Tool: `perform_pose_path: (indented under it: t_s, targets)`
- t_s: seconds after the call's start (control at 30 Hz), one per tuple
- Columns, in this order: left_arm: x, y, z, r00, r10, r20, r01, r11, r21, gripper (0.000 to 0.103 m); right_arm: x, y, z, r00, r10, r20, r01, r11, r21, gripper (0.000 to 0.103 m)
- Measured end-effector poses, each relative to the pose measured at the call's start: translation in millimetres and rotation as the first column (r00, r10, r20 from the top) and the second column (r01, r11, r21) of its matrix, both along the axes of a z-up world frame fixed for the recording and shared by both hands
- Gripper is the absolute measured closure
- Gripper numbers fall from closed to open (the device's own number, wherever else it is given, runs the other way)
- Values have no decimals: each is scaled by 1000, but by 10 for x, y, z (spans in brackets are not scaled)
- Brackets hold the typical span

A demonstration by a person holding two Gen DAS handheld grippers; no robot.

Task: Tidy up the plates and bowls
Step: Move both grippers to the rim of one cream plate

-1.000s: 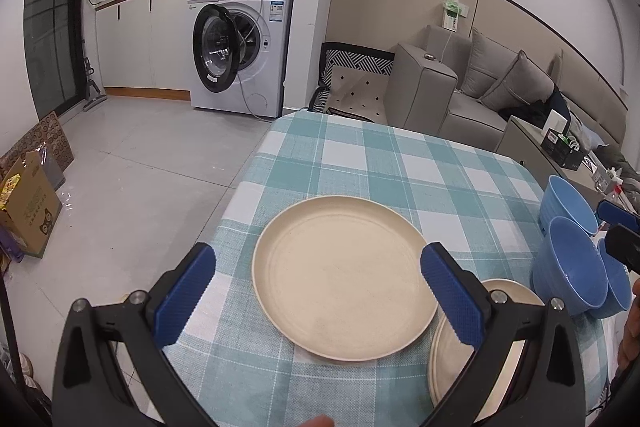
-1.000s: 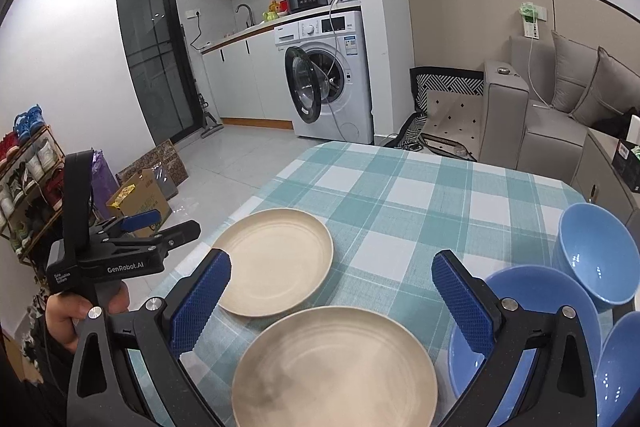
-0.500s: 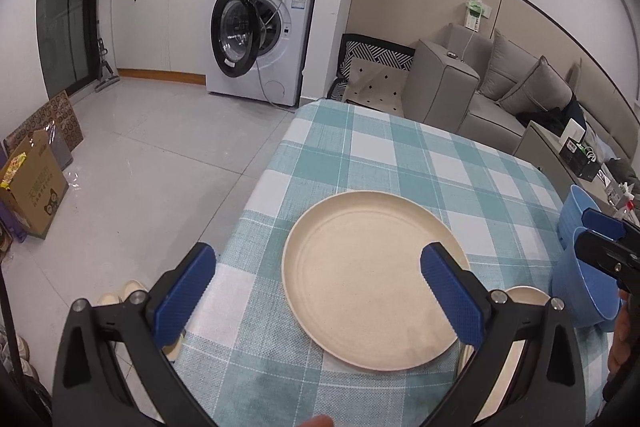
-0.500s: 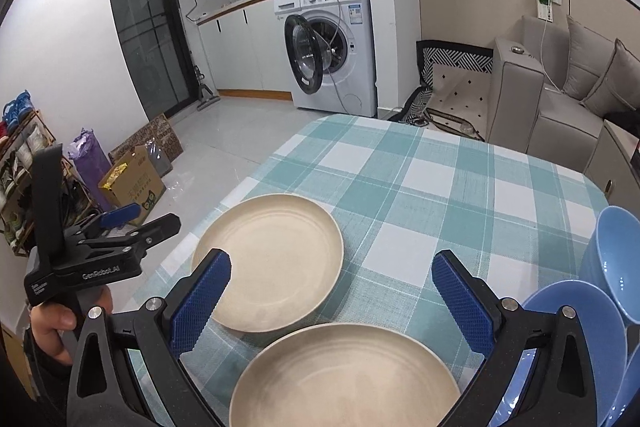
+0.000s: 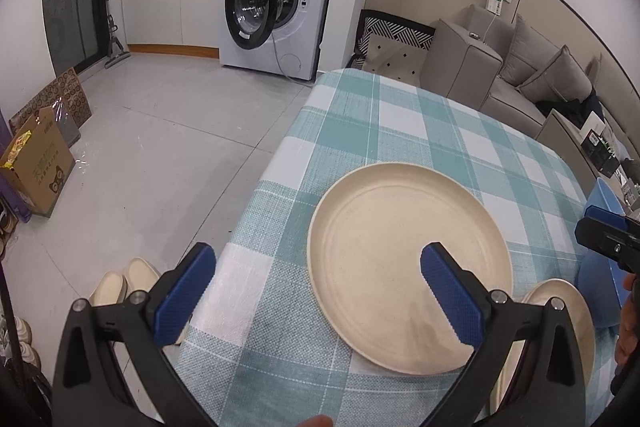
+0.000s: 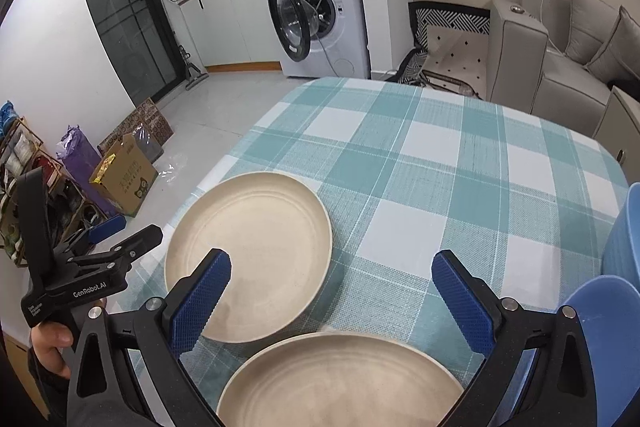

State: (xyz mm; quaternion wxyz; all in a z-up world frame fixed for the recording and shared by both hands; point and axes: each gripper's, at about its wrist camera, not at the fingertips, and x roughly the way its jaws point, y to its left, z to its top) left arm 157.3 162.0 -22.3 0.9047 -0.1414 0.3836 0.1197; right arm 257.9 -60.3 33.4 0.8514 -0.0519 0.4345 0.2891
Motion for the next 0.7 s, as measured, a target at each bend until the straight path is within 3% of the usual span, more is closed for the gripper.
perform_pose_path:
  t_s: [0.7]
  targets:
    - [132,58,-312,996,-3,-94,-1,999,-38,0,276,327,-377,997,10,-79,-18,995,-101,1]
